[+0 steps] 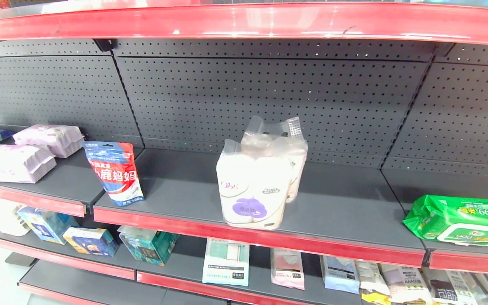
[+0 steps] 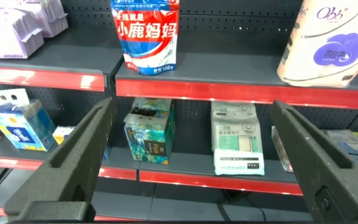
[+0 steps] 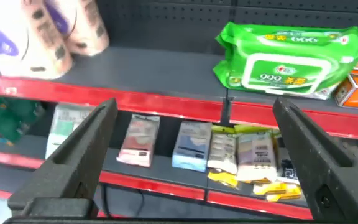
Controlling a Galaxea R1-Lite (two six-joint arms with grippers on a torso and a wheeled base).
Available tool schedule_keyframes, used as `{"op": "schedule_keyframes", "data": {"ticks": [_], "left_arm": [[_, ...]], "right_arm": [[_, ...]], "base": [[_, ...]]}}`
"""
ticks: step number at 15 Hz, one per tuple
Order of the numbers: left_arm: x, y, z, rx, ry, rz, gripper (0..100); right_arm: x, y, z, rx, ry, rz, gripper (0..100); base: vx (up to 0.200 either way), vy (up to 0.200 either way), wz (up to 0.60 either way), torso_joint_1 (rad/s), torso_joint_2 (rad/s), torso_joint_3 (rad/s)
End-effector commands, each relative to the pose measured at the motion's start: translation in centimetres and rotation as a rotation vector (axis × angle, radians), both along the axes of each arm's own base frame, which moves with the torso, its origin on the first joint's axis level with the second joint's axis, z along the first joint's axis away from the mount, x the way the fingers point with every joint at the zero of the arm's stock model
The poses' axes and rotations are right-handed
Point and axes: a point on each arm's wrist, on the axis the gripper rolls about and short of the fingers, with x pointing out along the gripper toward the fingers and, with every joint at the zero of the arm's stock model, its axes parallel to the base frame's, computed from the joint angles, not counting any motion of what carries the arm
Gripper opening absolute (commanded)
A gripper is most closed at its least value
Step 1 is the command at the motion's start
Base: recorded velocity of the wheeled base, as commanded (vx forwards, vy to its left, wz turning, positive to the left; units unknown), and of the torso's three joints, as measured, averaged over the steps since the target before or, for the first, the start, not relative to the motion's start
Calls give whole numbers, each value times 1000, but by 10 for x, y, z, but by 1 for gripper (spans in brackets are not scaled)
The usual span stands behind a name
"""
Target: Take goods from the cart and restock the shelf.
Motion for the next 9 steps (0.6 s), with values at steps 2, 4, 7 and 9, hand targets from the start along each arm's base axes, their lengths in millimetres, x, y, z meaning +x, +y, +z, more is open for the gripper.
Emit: {"op": "schedule_keyframes", "data": {"ticks": [2, 4, 7, 9], "left_arm": [[0, 0, 0, 0, 1, -1, 100], [0, 0, 0, 0, 1, -1, 100], [0, 0, 0, 0, 1, -1, 100], [0, 0, 0, 2, 1, -3, 100]], "right_arm": [[0, -1, 0, 60, -7, -170, 100], [1, -2, -3, 10, -1, -187, 100], [1, -1, -8, -31, 43, -127, 100], [1, 0, -7, -28, 42, -82, 100]], "base": [[0, 0, 0, 0, 0, 0], [0, 0, 0, 0, 0, 0], [0, 0, 0, 0, 0, 0], [0, 0, 0, 0, 0, 0]]}}
